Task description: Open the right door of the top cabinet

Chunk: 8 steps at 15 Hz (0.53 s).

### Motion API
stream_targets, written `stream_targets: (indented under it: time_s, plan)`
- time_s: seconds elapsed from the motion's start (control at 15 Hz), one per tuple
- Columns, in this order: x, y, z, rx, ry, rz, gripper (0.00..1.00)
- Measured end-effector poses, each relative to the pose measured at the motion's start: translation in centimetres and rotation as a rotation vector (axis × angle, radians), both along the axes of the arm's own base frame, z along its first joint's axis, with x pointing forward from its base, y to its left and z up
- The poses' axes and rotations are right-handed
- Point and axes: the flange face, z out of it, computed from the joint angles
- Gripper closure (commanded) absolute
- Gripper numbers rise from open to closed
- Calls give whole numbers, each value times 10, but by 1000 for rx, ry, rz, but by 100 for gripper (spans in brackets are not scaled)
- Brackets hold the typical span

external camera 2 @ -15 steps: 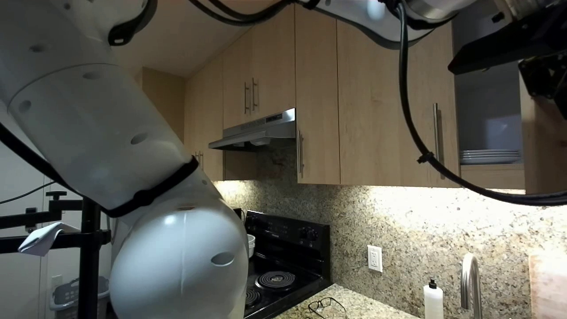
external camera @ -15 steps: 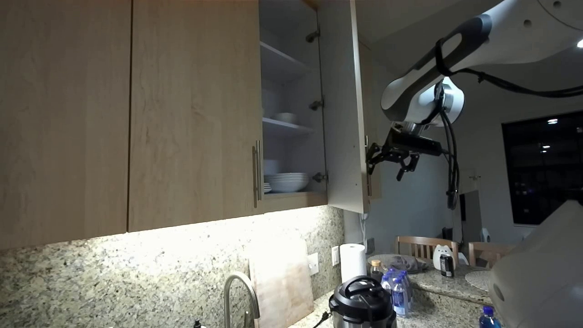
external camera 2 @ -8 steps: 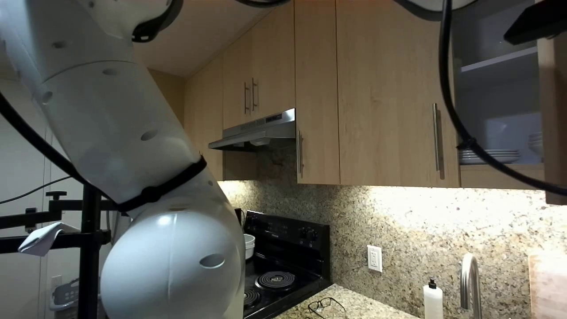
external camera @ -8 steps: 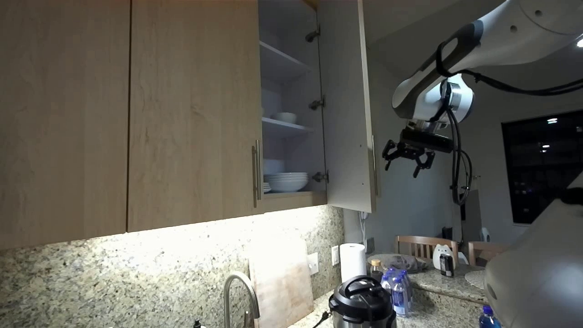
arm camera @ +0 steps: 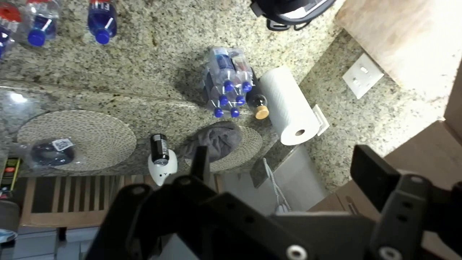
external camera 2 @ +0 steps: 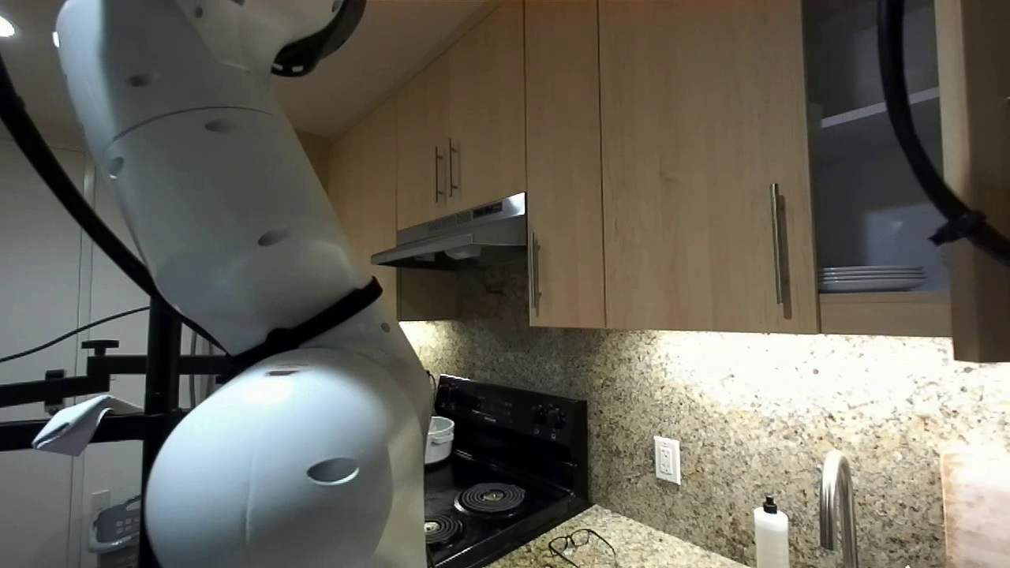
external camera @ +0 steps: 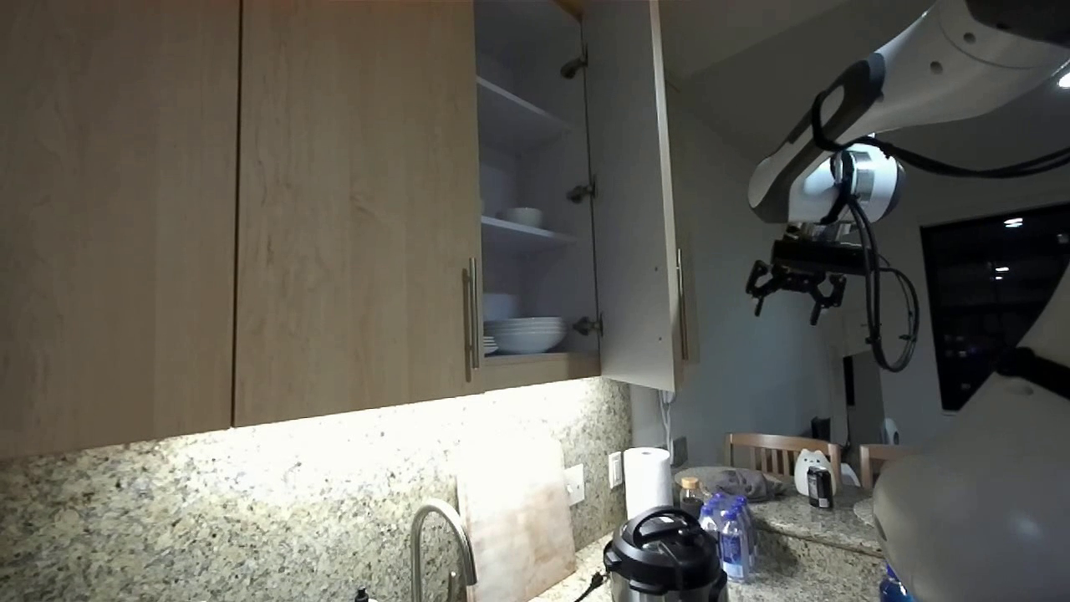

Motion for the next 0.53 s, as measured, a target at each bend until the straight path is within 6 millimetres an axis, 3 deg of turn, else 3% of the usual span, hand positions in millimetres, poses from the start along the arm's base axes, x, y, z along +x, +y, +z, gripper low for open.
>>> stream_targets:
  time_s: [0.2,0.53]
  plan:
    - [-15,7,-17,70,113,9,0]
    - [-26,42,-43,208,276,71,0]
